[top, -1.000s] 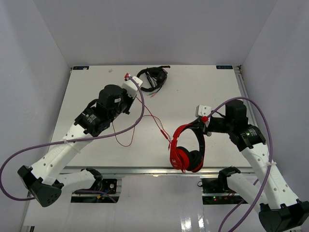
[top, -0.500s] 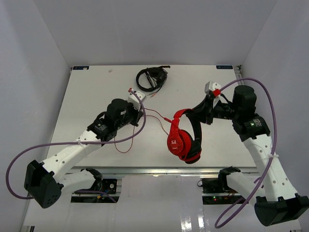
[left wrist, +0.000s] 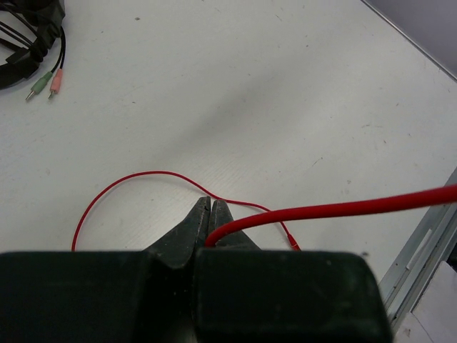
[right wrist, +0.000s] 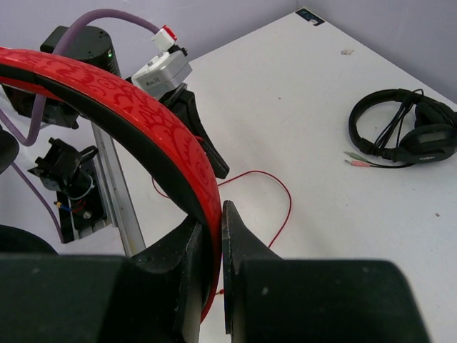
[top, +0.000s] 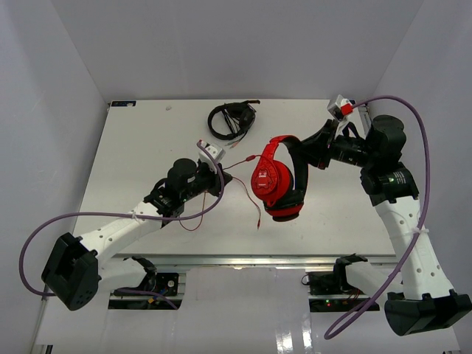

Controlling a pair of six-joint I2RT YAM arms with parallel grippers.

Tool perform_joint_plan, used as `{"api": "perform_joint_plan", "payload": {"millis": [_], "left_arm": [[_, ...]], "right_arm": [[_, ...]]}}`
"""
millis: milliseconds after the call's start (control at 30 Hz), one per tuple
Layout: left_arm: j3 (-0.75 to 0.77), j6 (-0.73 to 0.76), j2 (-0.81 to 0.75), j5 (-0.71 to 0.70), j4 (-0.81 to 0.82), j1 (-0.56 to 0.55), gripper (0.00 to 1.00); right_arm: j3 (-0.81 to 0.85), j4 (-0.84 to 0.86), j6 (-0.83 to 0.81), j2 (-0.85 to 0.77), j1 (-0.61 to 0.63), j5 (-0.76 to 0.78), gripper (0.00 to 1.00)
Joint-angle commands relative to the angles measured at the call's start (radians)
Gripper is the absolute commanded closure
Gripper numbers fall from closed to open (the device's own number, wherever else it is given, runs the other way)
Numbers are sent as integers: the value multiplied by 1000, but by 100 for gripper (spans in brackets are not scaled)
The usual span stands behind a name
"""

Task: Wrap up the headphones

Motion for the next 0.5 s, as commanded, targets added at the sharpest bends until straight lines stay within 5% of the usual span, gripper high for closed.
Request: {"api": "perform_joint_plan", "payload": {"millis": [0, 267, 467], "left_arm": [[-22, -29, -2, 26, 72, 3, 100], [-23, 20, -8, -35, 28, 4, 100], [9, 129, -11, -173, -75, 4, 100]], "right_arm": [[53, 67, 87, 2, -10, 21, 92], [62, 45, 41, -15, -11, 66, 92], [114, -72, -256, -49, -11, 108, 92]]}}
